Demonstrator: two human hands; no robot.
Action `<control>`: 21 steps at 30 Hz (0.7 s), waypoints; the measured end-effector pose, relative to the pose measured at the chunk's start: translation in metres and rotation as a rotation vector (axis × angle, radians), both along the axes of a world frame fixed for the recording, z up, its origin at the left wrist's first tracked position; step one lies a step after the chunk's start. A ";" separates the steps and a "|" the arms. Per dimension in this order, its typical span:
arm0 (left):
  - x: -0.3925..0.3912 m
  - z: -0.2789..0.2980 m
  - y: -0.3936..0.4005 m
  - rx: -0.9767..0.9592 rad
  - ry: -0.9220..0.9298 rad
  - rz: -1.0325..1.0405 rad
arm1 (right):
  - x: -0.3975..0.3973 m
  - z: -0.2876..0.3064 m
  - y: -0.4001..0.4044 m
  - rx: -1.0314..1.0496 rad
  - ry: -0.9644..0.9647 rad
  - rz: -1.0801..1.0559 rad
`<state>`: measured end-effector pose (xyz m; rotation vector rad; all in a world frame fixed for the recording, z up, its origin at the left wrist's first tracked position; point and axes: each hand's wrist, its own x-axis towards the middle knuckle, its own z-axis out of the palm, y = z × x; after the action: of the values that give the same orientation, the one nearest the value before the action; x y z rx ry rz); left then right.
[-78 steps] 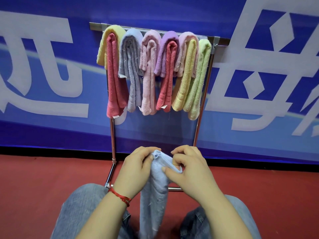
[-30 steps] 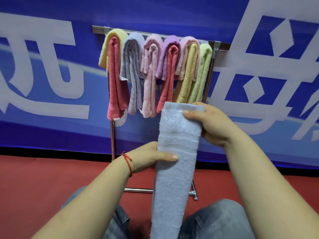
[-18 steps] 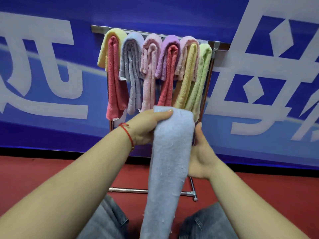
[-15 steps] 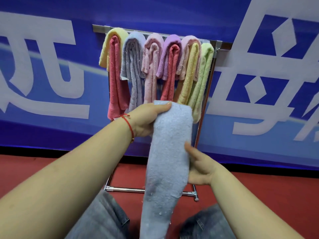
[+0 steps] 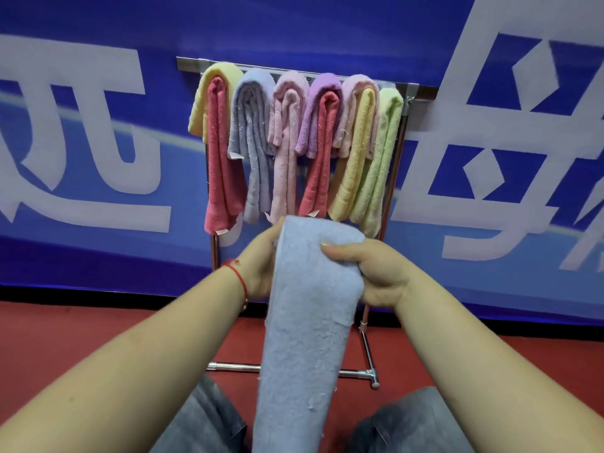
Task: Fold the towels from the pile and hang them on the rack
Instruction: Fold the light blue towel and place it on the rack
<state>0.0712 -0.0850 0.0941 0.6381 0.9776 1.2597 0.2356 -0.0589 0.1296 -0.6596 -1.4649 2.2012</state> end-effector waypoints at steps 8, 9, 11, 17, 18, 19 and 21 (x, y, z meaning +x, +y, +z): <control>0.020 -0.018 -0.016 0.068 -0.240 -0.162 | -0.003 0.028 0.028 -0.010 -0.049 -0.165; 0.020 -0.016 -0.018 0.076 -0.212 -0.193 | -0.002 0.029 0.031 -0.017 -0.057 -0.181; 0.018 -0.008 -0.022 0.105 -0.154 -0.223 | 0.002 0.028 0.037 -0.033 -0.069 -0.195; 0.016 0.013 -0.023 0.134 -0.018 -0.212 | 0.008 0.018 0.044 -0.066 -0.154 -0.187; 0.016 0.018 -0.022 0.129 0.009 -0.190 | 0.008 0.015 0.045 -0.078 -0.159 -0.169; 0.017 0.023 -0.022 0.130 0.029 -0.164 | 0.009 0.013 0.045 -0.097 -0.148 -0.137; 0.015 0.030 -0.019 0.151 0.069 -0.106 | 0.011 0.004 0.046 -0.134 -0.116 -0.073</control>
<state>0.0865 -0.1035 0.1245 0.8451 0.8986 1.2321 0.2464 -0.0130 0.1337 -0.8850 -1.3333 2.2522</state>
